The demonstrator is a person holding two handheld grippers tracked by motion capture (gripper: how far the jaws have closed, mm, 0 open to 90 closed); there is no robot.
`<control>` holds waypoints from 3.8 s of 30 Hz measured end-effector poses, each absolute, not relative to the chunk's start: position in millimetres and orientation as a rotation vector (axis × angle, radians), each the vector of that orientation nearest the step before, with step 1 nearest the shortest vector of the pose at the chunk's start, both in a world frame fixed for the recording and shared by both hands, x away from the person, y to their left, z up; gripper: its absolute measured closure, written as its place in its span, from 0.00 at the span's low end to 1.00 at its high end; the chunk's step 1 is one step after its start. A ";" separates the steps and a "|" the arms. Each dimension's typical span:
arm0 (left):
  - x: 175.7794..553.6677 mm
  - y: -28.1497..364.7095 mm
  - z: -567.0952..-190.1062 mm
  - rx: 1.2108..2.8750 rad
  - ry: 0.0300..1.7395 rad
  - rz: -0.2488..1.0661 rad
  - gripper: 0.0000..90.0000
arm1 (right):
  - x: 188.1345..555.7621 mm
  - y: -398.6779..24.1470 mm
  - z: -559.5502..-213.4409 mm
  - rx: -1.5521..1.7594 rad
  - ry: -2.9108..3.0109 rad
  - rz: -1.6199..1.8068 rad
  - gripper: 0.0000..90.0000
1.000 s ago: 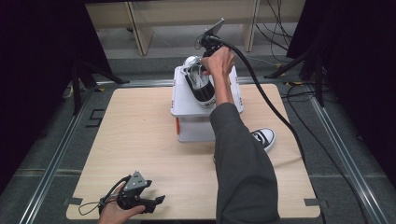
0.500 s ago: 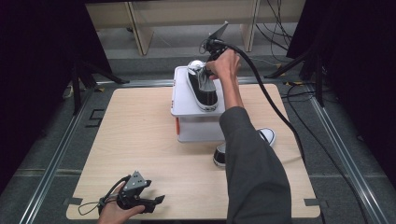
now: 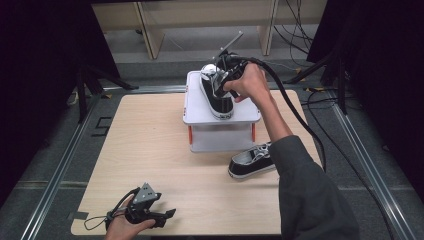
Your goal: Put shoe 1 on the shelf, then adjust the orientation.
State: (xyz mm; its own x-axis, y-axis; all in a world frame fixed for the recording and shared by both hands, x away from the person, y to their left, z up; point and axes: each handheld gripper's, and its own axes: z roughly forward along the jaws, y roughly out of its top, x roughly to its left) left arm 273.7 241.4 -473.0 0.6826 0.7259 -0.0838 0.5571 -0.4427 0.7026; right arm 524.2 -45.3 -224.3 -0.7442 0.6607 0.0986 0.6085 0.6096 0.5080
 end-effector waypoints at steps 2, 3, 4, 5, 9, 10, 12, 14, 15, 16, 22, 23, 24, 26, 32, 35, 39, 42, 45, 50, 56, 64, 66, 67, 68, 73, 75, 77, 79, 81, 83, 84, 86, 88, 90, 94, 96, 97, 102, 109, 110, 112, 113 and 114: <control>273.1 242.6 -472.5 2.172 0.964 0.284 0.25 | 526.6 -43.3 -230.0 1.070 2.732 0.772 0.87; 273.1 242.6 -472.5 2.172 0.964 0.284 0.25 | 526.6 -43.3 -230.0 1.070 2.732 0.772 0.87; 273.1 242.7 -472.7 2.167 0.967 0.284 0.25 | 527.9 -41.7 -232.6 1.061 2.745 0.772 0.87; 273.8 243.4 -472.7 2.176 0.972 0.295 0.25 | 529.8 -40.4 -235.1 1.028 2.764 0.773 0.91; 273.3 242.1 -473.3 2.153 0.989 0.287 0.25 | 532.6 -35.1 -235.7 1.034 2.776 0.780 0.98; 273.1 241.7 -473.2 2.151 0.984 0.290 0.25 | 532.6 -34.2 -234.8 1.039 2.773 0.771 0.98; 273.1 241.0 -473.0 2.150 0.982 0.292 0.25 | 531.4 -29.1 -233.2 1.038 2.764 0.760 0.98; 273.3 241.3 -472.9 2.161 0.977 0.292 0.25 | 528.7 -21.3 -231.0 1.056 2.759 0.764 0.98; 273.2 241.3 -472.8 2.163 0.975 0.293 0.25 | 528.1 -17.6 -229.5 1.053 2.753 0.779 0.98; 272.8 241.8 -472.1 2.166 0.966 0.283 0.25 | 527.1 -10.3 -228.4 1.049 2.747 0.785 0.98; 272.8 241.5 -473.2 2.155 0.982 0.284 0.25 | 525.9 -3.7 -232.1 1.012 2.758 0.768 0.98; 272.8 241.3 -473.4 2.158 0.981 0.283 0.25 | 525.2 -3.9 -233.0 1.018 2.757 0.770 0.97; 272.6 241.1 -473.5 2.159 0.980 0.279 0.25 | 524.1 -3.9 -233.6 1.025 2.755 0.771 0.96; 272.7 241.3 -473.2 2.162 0.979 0.285 0.25 | 521.2 -5.8 -232.1 1.055 2.732 0.807 0.89; 272.8 242.7 -473.5 2.153 0.989 0.286 0.25 | 499.9 -26.6 -214.2 1.040 2.667 0.912 0.66; 272.4 242.9 -473.4 2.153 0.981 0.294 0.25 | 488.5 -39.9 -212.9 1.026 2.676 0.936 0.63; 273.2 243.0 -474.7 2.154 0.992 0.291 0.25 | 455.9 -79.6 -221.4 0.985 2.658 0.929 0.61; 273.4 245.1 -473.5 2.179 0.977 0.282 0.25 | 442.1 -99.1 -229.6 1.003 2.663 0.955 0.61; 273.7 243.9 -475.0 2.157 1.000 0.293 0.25 | 431.5 -117.6 -242.1 1.024 2.668 0.970 0.61; 275.5 245.7 -476.6 2.156 1.022 0.293 0.25 | 412.8 -133.4 -270.4 1.034 2.699 0.981 0.61; 276.5 246.4 -476.5 2.152 1.029 0.297 0.25 | 397.8 -135.9 -300.2 0.999 2.739 0.975 0.61; 275.1 247.2 -476.0 2.154 1.026 0.298 0.25 | 389.3 -132.4 -347.0 1.004 2.778 0.943 0.60; 274.4 247.3 -476.2 2.145 1.028 0.294 0.25 | 387.3 -129.7 -362.8 0.984 2.769 0.923 0.59; 274.4 247.3 -476.2 2.145 1.028 0.294 0.25 | 387.3 -129.7 -362.8 0.984 2.769 0.923 0.59; 274.4 247.5 -476.0 2.146 1.025 0.297 0.25 | 384.2 -127.1 -369.8 1.014 2.768 0.921 0.59; 274.6 247.4 -475.9 2.162 1.019 0.300 0.25 | 382.9 -121.2 -384.6 0.970 2.777 0.936 0.58; 273.8 247.5 -476.4 2.150 1.026 0.302 0.25 | 382.4 -118.1 -388.4 0.957 2.778 0.923 0.59; 273.9 248.7 -474.7 2.165 1.014 0.281 0.25 | 381.3 -113.6 -391.4 0.969 2.790 0.918 0.59; 273.9 246.2 -475.2 2.159 1.016 0.301 0.25 | 381.7 -105.8 -396.9 0.959 2.797 0.911 0.60; 273.3 246.3 -475.3 2.166 1.010 0.296 0.25 | 382.2 -100.2 -401.5 0.964 2.797 0.927 0.62; 272.7 247.5 -475.5 2.168 1.014 0.299 0.25 | 384.3 -99.4 -402.6 0.929 2.810 0.912 0.62; 273.0 247.9 -475.8 2.165 1.016 0.299 0.25 | 385.1 -97.4 -405.4 0.959 2.807 0.876 0.64; 273.4 248.9 -474.4 2.169 1.008 0.305 0.25 | 387.3 -97.4 -407.4 0.927 2.815 0.882 0.64; 273.0 247.1 -474.7 2.166 1.011 0.296 0.25 | 388.6 -95.1 -409.9 0.947 2.821 0.884 0.66; 273.0 247.1 -474.7 2.171 1.002 0.301 0.25 | 389.7 -95.1 -410.5 0.946 2.820 0.889 0.67; 273.3 247.4 -475.0 2.166 1.014 0.299 0.25 | 390.5 -101.7 -398.0 0.990 2.759 0.952 0.65; 273.4 247.7 -474.6 2.172 1.007 0.303 0.25 | 390.3 -104.1 -395.2 1.009 2.742 0.951 0.65; 273.4 247.0 -475.6 2.168 1.016 0.292 0.25 | 390.4 -106.2 -392.4 1.021 2.734 0.973 0.65; 273.4 246.5 -476.0 2.177 1.011 0.296 0.25 | 403.8 -105.8 -397.7 1.003 2.711 0.970 0.64; 272.6 247.7 -474.9 2.173 1.003 0.297 0.25 | 411.2 -98.3 -408.7 0.927 2.750 0.864 0.89; 272.6 247.8 -475.0 2.174 1.004 0.296 0.25 | 408.9 -99.7 -406.7 0.926 2.756 0.857 0.91; 272.8 247.6 -475.6 2.165 1.016 0.291 0.25 | 402.4 -102.4 -406.0 0.826 2.787 0.842 0.92; 272.9 247.8 -475.5 2.167 1.015 0.292 0.25 | 402.4 -102.4 -406.0 0.826 2.787 0.842 0.92; 272.7 248.3 -475.1 2.170 1.012 0.292 0.25 | 397.6 -102.8 -405.2 0.831 2.796 0.826 0.92</control>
